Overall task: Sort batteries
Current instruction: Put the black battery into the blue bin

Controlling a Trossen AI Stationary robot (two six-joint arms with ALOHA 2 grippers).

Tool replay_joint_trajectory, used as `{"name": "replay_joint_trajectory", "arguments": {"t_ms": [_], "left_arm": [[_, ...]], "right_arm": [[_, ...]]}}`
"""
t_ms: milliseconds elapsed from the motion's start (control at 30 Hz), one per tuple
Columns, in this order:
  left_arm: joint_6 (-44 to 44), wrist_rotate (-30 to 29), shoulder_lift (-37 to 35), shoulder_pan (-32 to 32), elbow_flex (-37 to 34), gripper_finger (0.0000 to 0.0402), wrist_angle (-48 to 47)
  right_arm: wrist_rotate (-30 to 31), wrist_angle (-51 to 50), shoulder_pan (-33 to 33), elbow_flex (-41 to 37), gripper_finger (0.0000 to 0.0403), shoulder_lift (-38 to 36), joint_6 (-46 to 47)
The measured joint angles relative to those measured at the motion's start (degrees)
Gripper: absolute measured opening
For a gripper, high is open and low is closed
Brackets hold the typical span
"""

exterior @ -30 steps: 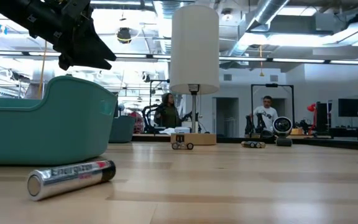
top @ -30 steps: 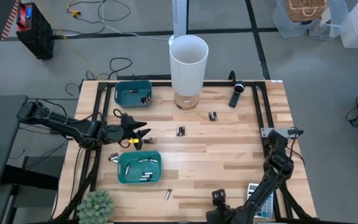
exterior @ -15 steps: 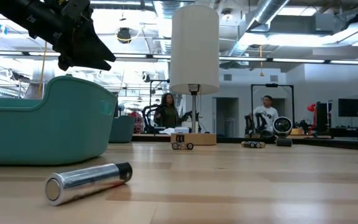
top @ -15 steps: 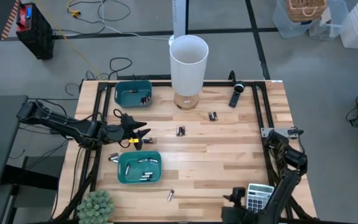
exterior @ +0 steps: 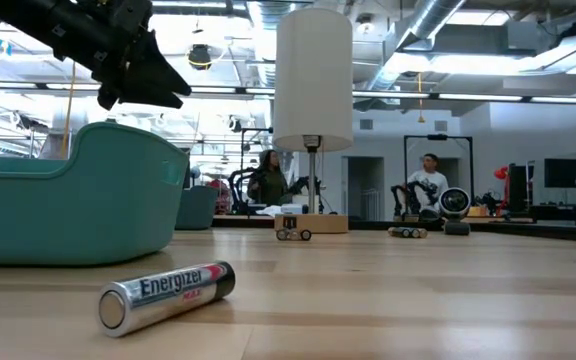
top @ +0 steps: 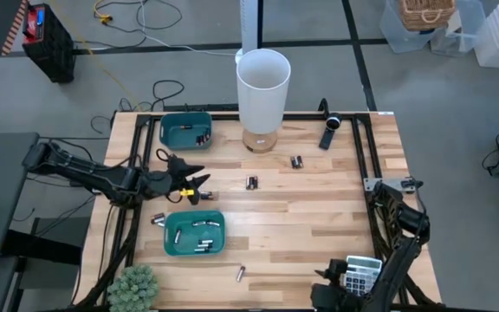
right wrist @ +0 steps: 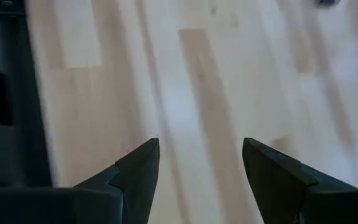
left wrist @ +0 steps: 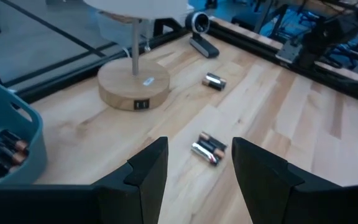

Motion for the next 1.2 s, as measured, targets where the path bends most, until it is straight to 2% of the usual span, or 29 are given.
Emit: {"name": "replay_joint_trajectory", "arguments": {"t_ms": [200,400,933,1200], "left_arm": [[0.11,0.24,0.02,1.86,0.00,0.0173,-0.24],[0.13,0.42,0.02,3.68,0.00,0.0173,-0.24],[-1.12,0.42,0.07,4.81,0.00,0.0173,-0.42],[-1.75,0.46,0.07,4.75,0.00,0.0173,-0.55]], "right_arm": [[-3.31,2.41,5.40,0.04,0.0249,0.00,12.20],[-4.56,4.09,9.45,0.04,0.0249,0.00,20.14],[-9.97,4.18,11.23,-0.23,0.0249,4.74,22.25],[-10.30,4.05,11.16,-0.31,0.0249,7.57,22.14]]}}
